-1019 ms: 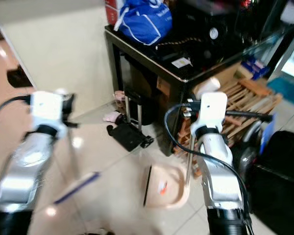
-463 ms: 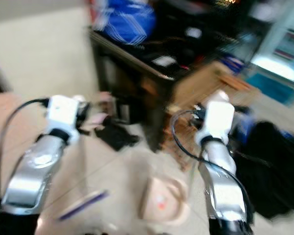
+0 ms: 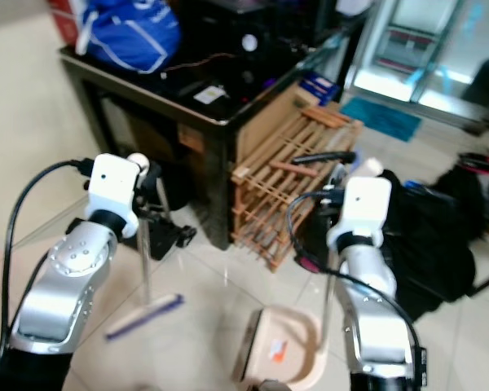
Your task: Sweep floor
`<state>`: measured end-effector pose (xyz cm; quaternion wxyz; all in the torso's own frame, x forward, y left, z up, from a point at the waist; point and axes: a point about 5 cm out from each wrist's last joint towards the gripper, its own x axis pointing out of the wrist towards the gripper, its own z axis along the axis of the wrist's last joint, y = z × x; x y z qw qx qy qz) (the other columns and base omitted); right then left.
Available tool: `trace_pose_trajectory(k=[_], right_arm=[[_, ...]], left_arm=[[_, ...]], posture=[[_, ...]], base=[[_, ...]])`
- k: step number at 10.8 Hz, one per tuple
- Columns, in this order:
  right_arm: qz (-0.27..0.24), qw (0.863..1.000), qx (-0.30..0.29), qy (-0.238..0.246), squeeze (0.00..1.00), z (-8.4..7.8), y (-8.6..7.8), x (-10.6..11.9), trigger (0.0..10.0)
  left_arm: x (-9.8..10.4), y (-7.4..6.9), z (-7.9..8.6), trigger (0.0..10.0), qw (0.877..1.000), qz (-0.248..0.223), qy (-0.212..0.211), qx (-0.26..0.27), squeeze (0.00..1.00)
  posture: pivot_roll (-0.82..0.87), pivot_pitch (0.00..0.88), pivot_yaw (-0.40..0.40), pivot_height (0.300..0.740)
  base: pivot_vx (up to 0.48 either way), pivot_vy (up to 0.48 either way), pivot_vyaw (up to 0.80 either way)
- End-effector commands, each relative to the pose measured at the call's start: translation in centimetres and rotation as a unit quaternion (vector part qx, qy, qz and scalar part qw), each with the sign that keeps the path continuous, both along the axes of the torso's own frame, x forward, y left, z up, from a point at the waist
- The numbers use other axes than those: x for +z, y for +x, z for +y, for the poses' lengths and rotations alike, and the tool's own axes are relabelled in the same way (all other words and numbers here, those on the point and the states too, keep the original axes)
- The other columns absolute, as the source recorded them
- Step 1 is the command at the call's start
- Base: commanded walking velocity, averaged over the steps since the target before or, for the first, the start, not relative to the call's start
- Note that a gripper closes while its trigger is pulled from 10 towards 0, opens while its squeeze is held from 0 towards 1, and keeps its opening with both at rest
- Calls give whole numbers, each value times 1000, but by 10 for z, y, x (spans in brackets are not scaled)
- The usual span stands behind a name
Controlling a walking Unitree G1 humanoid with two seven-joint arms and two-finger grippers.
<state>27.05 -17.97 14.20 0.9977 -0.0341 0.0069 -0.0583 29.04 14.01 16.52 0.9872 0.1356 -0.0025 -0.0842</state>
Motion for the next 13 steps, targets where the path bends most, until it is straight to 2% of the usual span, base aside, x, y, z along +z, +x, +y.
trace_pose_trajectory(k=[1,6,8,13], right_arm=[[-12,1000,-2,1,0,-1,-2,7,10000],[7,1000,-26,5,0,-5,-11,2,10000],[7,1000,-25,4,0,-4,-11,3,10000],[12,1000,-25,4,0,-6,-12,2,10000]], left_arm=[[6,-2,3,10000,1000,-16,9,1,0],[5,-1,0,10000,1000,-8,-7,-9,0],[0,-3,-1,10000,1000,5,-8,-11,0],[0,-4,-5,10000,1000,-2,-15,-15,0]], posture=[[27,12,24,740],[25,23,28,740],[16,17,33,740],[13,8,28,740]], base=[[0,0,0],[0,0,0],[0,0,0],[0,0,0]])
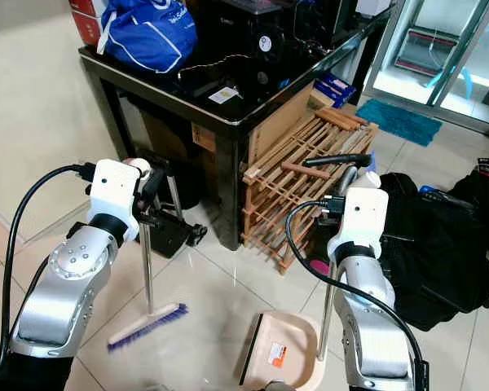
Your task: Sweep floor
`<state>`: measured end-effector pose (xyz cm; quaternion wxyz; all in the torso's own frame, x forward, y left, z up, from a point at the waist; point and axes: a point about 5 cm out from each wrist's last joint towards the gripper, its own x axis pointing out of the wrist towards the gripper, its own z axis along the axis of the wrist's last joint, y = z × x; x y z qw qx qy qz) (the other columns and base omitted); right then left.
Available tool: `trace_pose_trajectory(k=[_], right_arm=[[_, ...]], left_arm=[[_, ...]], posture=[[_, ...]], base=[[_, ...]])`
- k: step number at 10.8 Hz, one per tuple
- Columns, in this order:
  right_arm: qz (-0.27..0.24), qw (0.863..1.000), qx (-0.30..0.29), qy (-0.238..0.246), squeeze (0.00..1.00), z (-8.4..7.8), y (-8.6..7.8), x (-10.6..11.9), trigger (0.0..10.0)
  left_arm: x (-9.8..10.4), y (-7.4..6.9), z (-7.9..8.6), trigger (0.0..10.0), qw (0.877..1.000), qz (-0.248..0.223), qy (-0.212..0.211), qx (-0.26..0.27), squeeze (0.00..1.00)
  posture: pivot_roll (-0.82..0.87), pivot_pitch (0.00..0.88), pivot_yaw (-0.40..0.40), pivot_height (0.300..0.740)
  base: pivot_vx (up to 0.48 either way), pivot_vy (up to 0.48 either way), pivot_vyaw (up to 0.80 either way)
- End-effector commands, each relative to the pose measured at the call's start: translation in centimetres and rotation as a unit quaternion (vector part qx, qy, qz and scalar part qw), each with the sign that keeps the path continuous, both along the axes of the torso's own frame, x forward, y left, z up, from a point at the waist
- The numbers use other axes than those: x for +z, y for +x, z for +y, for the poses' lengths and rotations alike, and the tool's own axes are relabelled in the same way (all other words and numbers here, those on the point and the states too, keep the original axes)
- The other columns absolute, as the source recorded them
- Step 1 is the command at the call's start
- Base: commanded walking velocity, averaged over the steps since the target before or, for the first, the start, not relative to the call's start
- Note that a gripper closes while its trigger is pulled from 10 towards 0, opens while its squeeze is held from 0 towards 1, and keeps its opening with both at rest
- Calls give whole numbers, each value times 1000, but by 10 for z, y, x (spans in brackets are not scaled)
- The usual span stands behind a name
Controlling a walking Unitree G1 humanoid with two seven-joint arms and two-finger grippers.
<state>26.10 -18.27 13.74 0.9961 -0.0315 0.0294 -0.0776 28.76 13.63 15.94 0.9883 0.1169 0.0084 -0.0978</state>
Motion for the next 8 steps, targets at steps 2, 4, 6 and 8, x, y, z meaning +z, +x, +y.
trace_pose_trajectory(k=[2,4,6,8], right_arm=[[-10,1000,-4,-1,0,-3,-2,7,10000],[-10,1000,-2,-1,0,-4,-1,7,10000],[-9,1000,-1,-3,0,-4,-1,8,10000],[-8,1000,1,-4,0,-4,-1,8,10000]], left_arm=[[6,-1,-2,10000,1000,-17,1,-3,0],[5,-1,-2,10000,1000,-17,1,-2,0],[5,-2,-2,10000,1000,-15,1,-2,0],[4,-2,-2,10000,1000,-15,0,1,0]], posture=[[13,6,26,740],[13,10,23,740],[11,15,20,740],[11,19,16,740]], base=[[-244,0,0],[-246,0,0],[-249,0,0],[-247,0,0]])
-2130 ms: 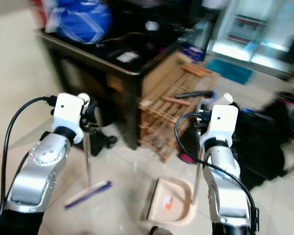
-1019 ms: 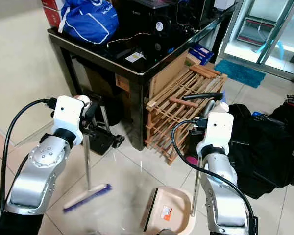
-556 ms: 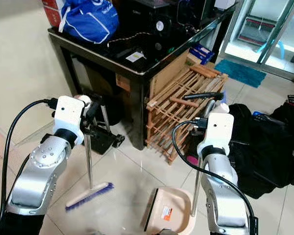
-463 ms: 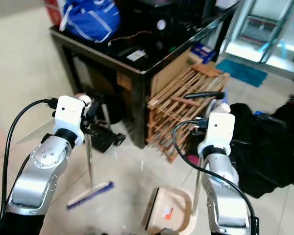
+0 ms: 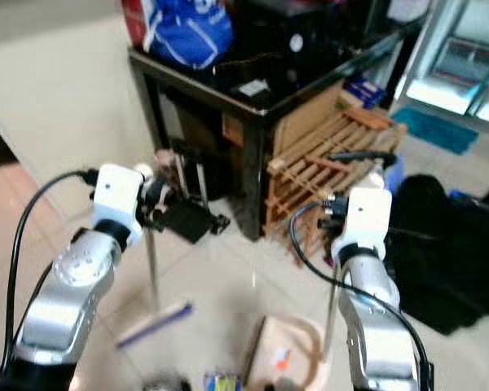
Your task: Sweep floor
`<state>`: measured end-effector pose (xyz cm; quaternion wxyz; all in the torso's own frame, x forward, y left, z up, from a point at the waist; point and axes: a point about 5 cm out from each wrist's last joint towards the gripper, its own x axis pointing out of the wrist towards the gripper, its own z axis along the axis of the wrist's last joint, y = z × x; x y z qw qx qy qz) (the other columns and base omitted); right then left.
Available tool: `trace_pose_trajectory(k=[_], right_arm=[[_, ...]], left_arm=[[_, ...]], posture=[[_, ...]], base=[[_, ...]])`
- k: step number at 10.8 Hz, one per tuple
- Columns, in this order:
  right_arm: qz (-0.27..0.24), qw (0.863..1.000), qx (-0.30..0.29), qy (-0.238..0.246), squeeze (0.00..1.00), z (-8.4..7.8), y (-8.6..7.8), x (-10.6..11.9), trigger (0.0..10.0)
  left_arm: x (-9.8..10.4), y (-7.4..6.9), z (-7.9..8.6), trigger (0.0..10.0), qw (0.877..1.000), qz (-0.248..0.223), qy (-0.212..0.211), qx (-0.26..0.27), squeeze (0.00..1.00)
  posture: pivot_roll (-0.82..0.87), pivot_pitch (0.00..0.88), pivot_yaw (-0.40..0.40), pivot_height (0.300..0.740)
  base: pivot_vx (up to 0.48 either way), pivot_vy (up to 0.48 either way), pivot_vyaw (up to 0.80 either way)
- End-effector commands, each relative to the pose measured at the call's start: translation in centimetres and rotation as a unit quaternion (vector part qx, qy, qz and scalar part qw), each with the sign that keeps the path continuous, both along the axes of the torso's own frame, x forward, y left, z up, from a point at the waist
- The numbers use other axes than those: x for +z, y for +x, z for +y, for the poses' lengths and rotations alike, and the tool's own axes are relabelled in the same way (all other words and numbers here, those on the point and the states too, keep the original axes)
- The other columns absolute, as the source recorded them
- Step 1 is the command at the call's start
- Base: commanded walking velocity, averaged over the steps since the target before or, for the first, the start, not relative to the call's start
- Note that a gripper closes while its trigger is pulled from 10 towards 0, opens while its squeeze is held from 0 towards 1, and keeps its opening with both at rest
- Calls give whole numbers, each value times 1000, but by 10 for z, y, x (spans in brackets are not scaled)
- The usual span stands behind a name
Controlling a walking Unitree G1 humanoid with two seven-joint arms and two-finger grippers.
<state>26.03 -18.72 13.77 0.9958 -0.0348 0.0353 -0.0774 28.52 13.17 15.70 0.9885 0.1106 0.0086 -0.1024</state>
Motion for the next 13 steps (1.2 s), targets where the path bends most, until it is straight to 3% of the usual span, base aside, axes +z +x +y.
trace_pose_trajectory(k=[1,9,10,11,12,13], right_arm=[[-14,1000,3,-2,0,1,1,8,10000],[-29,999,19,-10,0,3,11,15,10000],[-24,999,16,-33,0,2,16,9,10000],[-32,998,17,-46,0,2,19,8,10000],[-54,997,25,-50,0,4,27,7,10000],[-71,996,42,-17,0,10,37,0,10000]], left_arm=[[6,0,4,10000,1000,-15,6,8,0],[-2,-2,19,10000,997,-18,28,69,0],[-1,1,21,10000,994,-54,44,86,0],[-1,4,21,10000,992,-68,41,94,0],[-2,12,25,10000,989,-84,11,121,0],[-7,22,35,10000,981,-101,-28,166,0]], posture=[[10,19,15,740],[12,46,-11,740],[16,57,-15,740],[19,71,-20,740],[18,105,-17,740],[10,144,-8,740]], base=[[0,0,0],[0,0,0],[0,0,0],[0,0,0],[0,0,0],[0,0,0]])
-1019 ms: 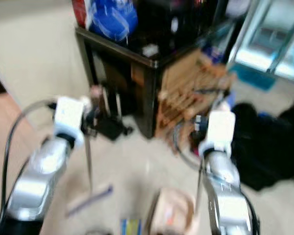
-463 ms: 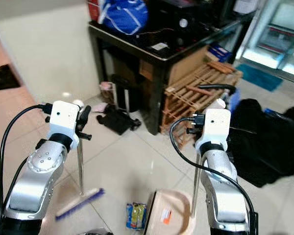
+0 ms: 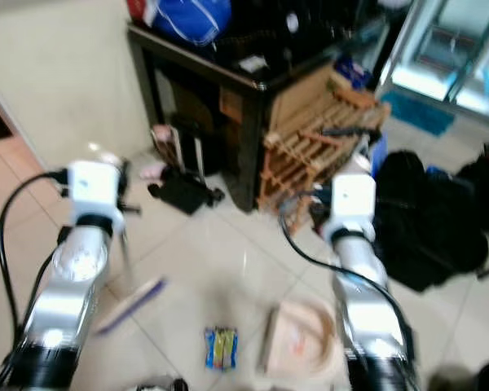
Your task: Sweep floor
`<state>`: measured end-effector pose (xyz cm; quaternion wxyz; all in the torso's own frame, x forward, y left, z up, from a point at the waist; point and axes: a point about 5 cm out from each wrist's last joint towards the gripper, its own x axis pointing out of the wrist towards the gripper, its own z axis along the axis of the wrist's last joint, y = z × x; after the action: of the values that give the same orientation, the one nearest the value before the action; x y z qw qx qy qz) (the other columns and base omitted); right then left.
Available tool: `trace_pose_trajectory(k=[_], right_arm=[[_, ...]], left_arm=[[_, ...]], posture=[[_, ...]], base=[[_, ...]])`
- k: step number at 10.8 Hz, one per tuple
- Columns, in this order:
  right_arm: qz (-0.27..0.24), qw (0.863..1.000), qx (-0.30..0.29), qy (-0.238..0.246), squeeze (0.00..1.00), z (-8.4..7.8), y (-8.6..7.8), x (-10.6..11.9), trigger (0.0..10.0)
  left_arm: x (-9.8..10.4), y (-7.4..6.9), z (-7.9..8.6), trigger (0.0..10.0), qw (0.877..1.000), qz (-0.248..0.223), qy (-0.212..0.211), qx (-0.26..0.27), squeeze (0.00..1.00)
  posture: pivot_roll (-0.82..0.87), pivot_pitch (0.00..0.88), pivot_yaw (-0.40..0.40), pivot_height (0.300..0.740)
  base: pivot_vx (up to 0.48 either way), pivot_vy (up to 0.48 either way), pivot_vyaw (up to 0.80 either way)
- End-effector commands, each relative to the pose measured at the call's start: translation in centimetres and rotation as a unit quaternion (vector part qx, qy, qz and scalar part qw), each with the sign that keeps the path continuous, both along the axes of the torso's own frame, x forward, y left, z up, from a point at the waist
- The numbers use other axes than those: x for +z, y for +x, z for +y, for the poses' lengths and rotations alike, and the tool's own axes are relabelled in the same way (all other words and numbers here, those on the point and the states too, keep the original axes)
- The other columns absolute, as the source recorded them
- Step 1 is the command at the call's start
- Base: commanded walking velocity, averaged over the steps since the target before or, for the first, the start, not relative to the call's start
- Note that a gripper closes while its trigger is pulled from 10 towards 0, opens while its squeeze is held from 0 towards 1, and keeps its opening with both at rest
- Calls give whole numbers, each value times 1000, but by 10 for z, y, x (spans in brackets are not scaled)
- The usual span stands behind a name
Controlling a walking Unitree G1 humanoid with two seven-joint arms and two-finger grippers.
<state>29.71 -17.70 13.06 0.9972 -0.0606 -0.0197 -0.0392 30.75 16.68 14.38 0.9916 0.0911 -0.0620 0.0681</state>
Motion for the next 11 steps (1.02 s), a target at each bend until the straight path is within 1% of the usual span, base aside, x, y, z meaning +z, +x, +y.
trace_pose_trajectory(k=[1,2,3,4,5,6,7,8,9,10,11], right_arm=[[-23,999,11,24,0,3,4,1,10000],[-33,999,16,26,0,5,6,-3,10000],[-48,998,27,21,0,8,8,-2,10000],[-89,995,39,18,0,13,10,3,10000],[-113,992,53,14,0,18,13,7,10000],[-145,987,72,15,0,23,16,16,10000],[-157,984,86,11,0,26,16,19,10000],[-163,979,124,-23,0,34,11,14,10000],[-164,976,136,-39,0,36,9,12,10000],[-170,972,145,-75,0,35,4,9,10000],[-175,969,145,-95,0,32,2,8,10000]], left_arm=[[3,3,4,10000,999,-35,1,11,0],[-2,5,4,10000,999,-43,2,10,0],[-7,7,2,10000,999,-48,-9,-2,0],[-13,10,2,10000,998,-60,-13,7,0],[-15,13,1,10000,997,-71,-13,6,0],[-17,18,-5,10000,997,-80,-18,-5,0],[-19,22,-8,10000,996,-82,-21,-10,0],[-20,26,-12,10000,996,-84,-22,-13,0],[-20,28,-15,10000,996,-86,-23,-14,0],[-19,30,-20,10000,995,-91,-33,-14,0],[-19,31,-24,10000,994,-95,-42,-16,0]], posture=[[-5,178,-4,740],[-6,197,-3,740],[-8,213,0,740],[-25,243,6,740],[-32,264,7,740],[-42,297,8,740],[-48,305,11,740],[-59,328,14,740],[-63,334,12,740],[-63,336,10,740],[-59,340,10,740]], base=[[0,0,0],[0,0,0],[0,0,0],[0,0,0],[0,0,0],[0,0,0],[0,0,0],[0,0,0],[0,0,0],[0,0,0],[0,0,0]])
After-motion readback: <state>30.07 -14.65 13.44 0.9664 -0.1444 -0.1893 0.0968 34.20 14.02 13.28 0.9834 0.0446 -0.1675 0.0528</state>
